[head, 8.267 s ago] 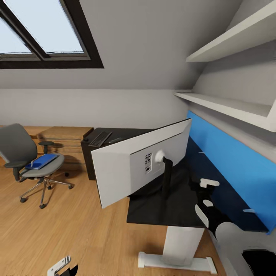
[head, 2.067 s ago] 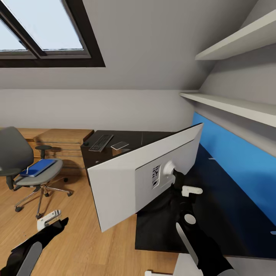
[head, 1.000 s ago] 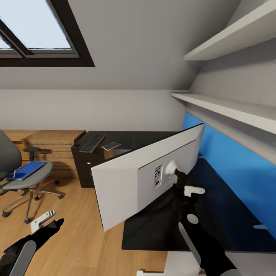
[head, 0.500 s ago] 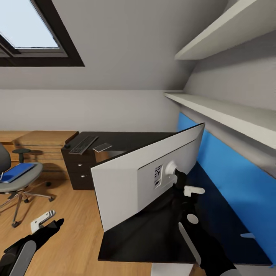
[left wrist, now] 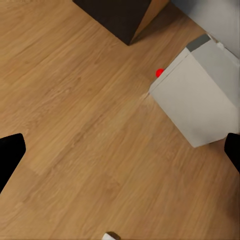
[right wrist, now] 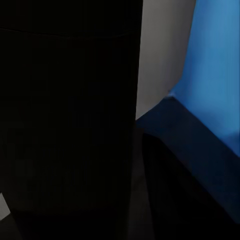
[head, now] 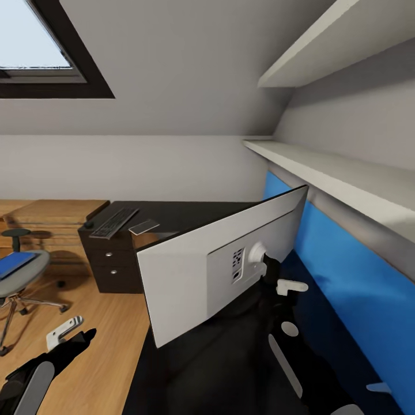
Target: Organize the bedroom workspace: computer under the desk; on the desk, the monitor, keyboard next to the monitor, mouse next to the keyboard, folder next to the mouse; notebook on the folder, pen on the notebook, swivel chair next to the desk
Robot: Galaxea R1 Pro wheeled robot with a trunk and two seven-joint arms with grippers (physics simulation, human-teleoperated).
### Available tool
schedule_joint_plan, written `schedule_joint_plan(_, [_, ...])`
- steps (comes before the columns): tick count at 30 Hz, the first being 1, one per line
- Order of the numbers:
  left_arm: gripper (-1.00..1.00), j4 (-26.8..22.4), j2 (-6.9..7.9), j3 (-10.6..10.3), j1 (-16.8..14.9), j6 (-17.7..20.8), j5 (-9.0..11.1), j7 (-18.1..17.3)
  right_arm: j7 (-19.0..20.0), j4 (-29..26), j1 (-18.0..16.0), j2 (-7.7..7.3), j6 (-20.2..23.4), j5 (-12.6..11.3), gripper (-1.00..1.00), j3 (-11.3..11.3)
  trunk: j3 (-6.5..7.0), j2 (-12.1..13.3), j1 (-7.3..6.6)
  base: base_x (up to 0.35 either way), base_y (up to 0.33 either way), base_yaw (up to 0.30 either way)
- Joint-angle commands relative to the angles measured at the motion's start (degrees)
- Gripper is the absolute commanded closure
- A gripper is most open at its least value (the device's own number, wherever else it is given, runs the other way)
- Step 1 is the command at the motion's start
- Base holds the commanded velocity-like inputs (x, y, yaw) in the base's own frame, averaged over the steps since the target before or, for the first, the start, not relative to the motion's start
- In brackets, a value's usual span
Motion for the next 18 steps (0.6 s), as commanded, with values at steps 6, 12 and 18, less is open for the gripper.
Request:
schedule_joint_plan(6, [-1.00,-0.09,0.01,-0.02,-0.05,0.23,0.61,0.49,-0.53,0.61,-0.04,-0.10,-0.26,0.28,1.00,0.24,-0.07,-0.03,0.04,0.313,-0.005,0.000])
schedule_joint_plan(12, [-1.00,-0.09,0.01,-0.08,-0.03,0.23,0.61,0.49,-0.40,0.62,-0.04,-0.11,-0.26,0.27,1.00,0.24,-0.07,-0.03,0.04,0.185,0.000,0.000])
schedule_joint_plan(18, [-1.00,-0.05,0.01,-0.09,-0.04,0.23,0.61,0.51,-0.39,0.62,-0.04,-0.11,-0.26,0.36,1.00,0.29,-0.07,-0.03,0.04,0.101,0.000,0.000])
